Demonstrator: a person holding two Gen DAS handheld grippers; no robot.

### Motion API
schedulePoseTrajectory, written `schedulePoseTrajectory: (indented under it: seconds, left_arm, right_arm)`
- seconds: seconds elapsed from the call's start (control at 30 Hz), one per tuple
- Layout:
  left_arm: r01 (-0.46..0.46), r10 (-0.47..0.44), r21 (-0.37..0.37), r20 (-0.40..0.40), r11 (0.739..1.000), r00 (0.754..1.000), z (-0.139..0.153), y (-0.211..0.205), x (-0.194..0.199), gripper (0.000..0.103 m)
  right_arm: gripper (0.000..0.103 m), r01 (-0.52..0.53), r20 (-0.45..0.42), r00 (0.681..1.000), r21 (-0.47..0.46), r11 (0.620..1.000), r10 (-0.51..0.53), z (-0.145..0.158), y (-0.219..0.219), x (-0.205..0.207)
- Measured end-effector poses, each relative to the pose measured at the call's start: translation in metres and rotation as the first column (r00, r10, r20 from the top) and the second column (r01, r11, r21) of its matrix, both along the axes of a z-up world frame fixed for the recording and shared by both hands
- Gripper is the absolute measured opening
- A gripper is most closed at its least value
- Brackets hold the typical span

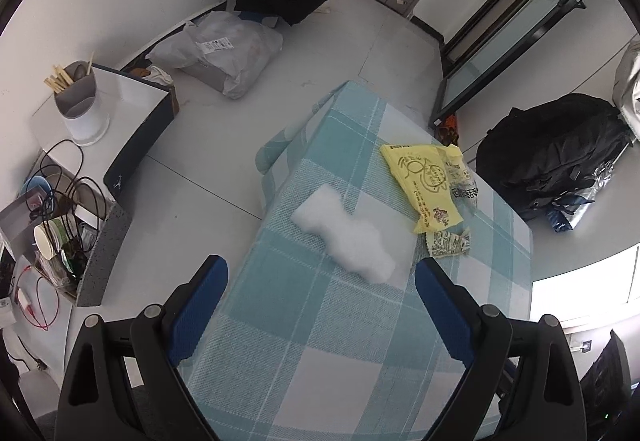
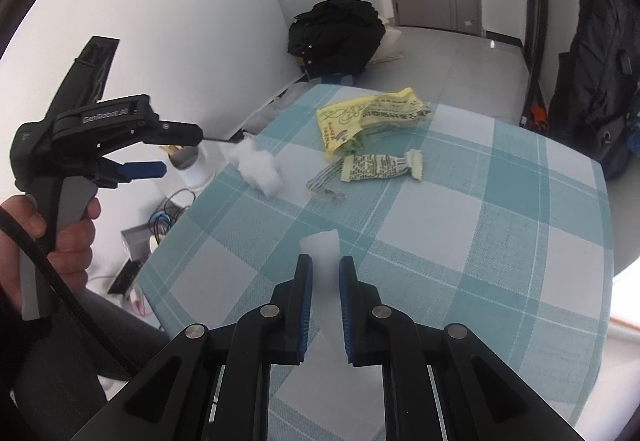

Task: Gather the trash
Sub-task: 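Grasp the white foam block with the left tool while the right tool holds the foam strip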

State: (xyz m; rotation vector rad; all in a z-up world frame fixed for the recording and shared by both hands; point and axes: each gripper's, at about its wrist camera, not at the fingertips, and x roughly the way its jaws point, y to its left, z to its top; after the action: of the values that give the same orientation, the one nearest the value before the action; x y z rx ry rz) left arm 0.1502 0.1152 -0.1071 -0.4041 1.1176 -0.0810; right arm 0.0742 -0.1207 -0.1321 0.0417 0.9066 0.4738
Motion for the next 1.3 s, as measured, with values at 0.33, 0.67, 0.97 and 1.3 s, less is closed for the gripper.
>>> schedulePoseTrajectory:
  seconds: [0.33, 0.67, 0.97, 1.3]
  left_arm:
    - [0.026, -0.015, 0.063, -0.172, 0.998, 0.985, -0.029, -0.028, 0.041, 0.093]
    - [0.052, -0.01, 0.172, -0.237, 0.984, 0.972, -0.041, -0.048, 0.056, 0.091]
    - [0.127, -0.057, 0.337, -0.208, 0.933, 0.976, -0.041, -0.06, 0.054, 0.063]
    - [0.149, -0.088, 0.322, -0.195, 0.935, 0.977, -0.036, -0.063, 0.043, 0.036]
  right_arm:
    - [0.012, 0.021, -0.04, 0.999, 0.06, 0.998, -0.019, -0.01, -0.013, -0.007]
    - [0.012, 0.053, -0.045, 0.998, 0.089, 0.995, -0.049, -0.011, -0.035, -0.01]
    - [0.012, 0.087, -0.063, 0.995, 0.117, 0.989, -0.08, -0.01, -0.054, -0.012]
    - [0.012, 0.139, -0.065, 0.989, 0.178, 0.974, -0.13, 0.0, -0.072, -0.014]
